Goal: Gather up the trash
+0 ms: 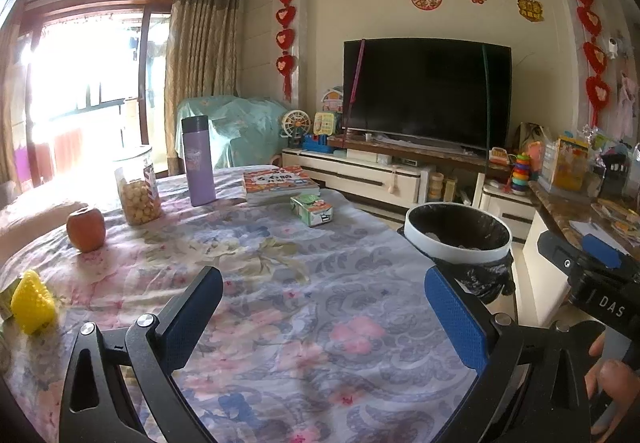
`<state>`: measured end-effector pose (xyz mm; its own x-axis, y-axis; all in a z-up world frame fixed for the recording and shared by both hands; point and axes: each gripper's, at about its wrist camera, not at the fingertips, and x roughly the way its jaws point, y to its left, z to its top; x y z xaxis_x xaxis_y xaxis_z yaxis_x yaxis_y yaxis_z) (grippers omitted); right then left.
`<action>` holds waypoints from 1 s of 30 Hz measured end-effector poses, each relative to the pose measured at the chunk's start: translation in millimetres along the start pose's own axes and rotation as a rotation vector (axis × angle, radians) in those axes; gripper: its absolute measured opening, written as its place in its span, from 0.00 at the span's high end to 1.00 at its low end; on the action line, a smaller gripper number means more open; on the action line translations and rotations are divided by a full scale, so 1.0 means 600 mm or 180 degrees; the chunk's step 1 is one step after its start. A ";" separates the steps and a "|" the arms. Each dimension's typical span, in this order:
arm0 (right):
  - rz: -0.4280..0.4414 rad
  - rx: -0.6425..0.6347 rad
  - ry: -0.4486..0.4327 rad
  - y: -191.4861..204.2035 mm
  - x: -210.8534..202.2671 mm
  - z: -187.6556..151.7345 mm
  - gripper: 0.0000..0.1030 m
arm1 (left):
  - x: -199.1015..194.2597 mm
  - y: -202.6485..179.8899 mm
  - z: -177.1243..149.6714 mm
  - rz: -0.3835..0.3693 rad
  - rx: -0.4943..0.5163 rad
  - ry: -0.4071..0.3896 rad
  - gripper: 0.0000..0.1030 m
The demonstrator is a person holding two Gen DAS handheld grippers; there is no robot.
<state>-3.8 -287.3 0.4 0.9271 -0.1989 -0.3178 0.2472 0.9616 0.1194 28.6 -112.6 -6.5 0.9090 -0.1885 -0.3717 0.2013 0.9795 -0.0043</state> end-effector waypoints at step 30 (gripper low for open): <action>0.0090 0.0008 -0.0067 0.006 -0.010 0.004 0.00 | 0.005 0.001 -0.003 -0.0017 0.0052 -0.0023 0.01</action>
<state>-7.9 -283.1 5.1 0.9394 -0.1756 -0.2944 0.2216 0.9664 0.1305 30.7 -112.2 -9.2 0.9105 -0.1943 -0.3650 0.2120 0.9772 0.0088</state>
